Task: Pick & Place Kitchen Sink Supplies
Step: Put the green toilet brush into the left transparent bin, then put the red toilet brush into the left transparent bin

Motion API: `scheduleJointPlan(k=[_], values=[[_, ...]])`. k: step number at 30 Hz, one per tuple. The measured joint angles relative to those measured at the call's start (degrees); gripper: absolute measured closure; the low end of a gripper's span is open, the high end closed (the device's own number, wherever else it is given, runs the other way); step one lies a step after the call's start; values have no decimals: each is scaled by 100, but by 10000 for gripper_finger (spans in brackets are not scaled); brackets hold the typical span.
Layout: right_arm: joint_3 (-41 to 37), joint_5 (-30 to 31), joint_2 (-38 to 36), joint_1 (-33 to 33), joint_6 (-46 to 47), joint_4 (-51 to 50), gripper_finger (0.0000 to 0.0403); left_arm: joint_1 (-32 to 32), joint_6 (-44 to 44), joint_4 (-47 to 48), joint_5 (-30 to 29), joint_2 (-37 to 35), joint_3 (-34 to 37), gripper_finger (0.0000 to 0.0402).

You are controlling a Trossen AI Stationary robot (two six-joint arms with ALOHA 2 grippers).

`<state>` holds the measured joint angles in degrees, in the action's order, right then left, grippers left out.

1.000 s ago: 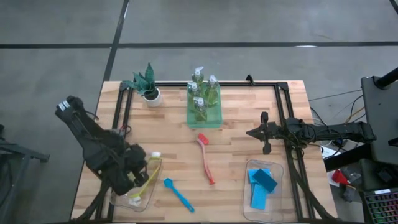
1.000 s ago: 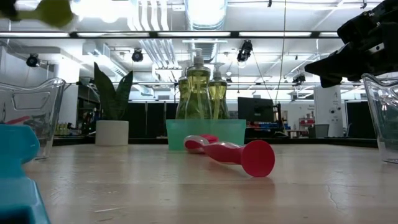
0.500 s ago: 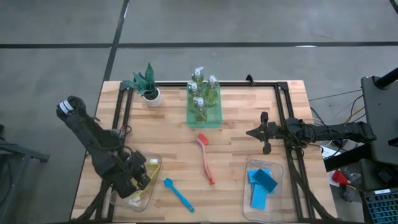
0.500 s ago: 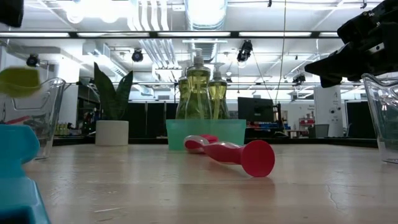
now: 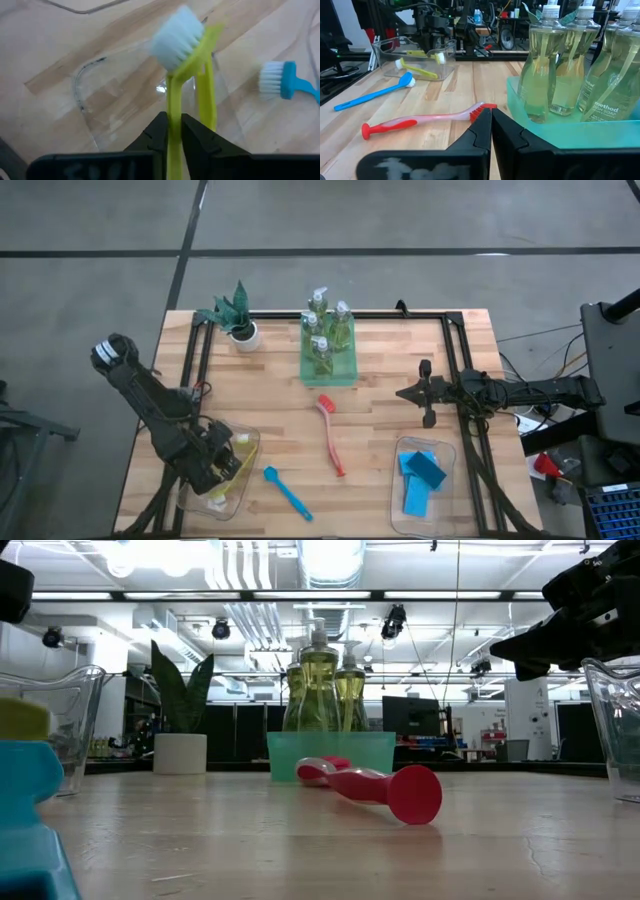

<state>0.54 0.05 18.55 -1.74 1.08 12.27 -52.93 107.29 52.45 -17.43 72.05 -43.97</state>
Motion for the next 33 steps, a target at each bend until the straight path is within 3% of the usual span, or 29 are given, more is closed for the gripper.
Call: scheduleJointPlan(k=[13, 18, 23, 27, 30, 32, 33], values=[[0, 1, 4, -1, 0, 2, 394, 61, -250, 24, -160, -500, -28, 273], [0, 0, 4, 0, 0, 1, 394, 68, -633, -103, -878, -1040, -30, 265], [0, 0, 3, 0, 0, 1, 394, 70, -1298, -717, -2062, -1697, -30, 266], [0, 1, 0, 0, 0, 0, 394, 92, -2877, -1770, -3680, -2145, -32, 266], [0, 0, 0, -1, 0, 1, 394, 107, -4780, -3268, -5223, -2267, -1, 268], [0, 0, 0, 0, 0, 1, 394, 172, -6147, -4341, -5708, -2259, 46, 270], [0, 2, 0, 0, 0, 2, 394, 262, -6813, -4777, -5613, -2234, 53, 271]])
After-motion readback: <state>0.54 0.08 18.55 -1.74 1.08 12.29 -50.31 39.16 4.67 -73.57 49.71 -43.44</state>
